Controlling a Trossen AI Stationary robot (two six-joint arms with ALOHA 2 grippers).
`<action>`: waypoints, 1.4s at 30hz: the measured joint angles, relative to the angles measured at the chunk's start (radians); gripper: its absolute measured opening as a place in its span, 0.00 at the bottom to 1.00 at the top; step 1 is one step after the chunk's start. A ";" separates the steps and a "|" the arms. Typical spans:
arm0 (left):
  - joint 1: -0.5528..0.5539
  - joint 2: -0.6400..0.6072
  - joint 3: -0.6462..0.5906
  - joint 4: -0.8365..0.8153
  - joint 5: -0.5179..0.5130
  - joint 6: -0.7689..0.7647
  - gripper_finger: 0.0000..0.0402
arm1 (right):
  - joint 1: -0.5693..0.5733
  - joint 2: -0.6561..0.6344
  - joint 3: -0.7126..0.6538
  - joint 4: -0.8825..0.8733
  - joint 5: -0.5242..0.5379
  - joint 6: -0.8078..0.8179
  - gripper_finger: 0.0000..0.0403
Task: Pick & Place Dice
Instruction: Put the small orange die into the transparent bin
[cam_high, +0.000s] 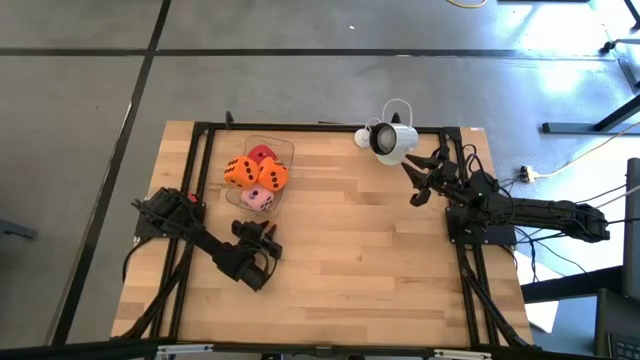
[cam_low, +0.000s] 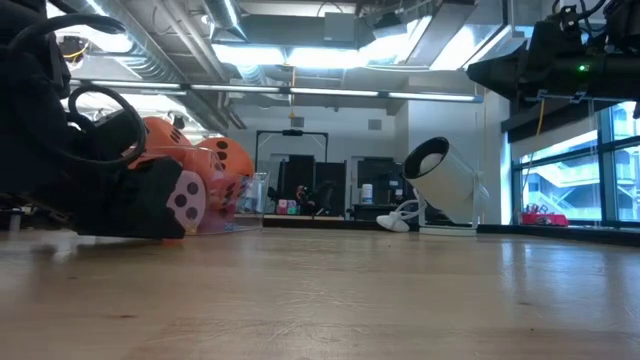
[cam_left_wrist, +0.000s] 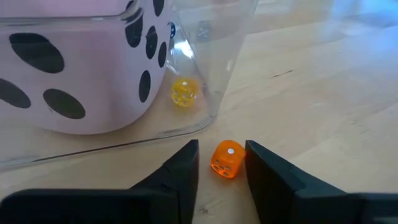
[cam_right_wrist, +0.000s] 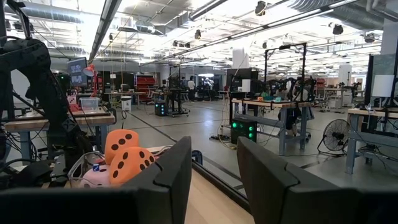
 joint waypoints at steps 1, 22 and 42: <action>0.000 0.000 0.000 -0.001 0.002 0.000 0.30 | 0.000 0.000 0.000 0.000 0.000 0.000 0.32; -0.022 0.001 0.011 0.030 -0.002 0.015 0.10 | 0.000 0.000 0.000 0.000 0.000 0.000 0.32; -0.116 -0.006 0.055 0.178 -0.188 0.177 0.09 | 0.000 0.000 0.000 0.000 0.000 0.000 0.32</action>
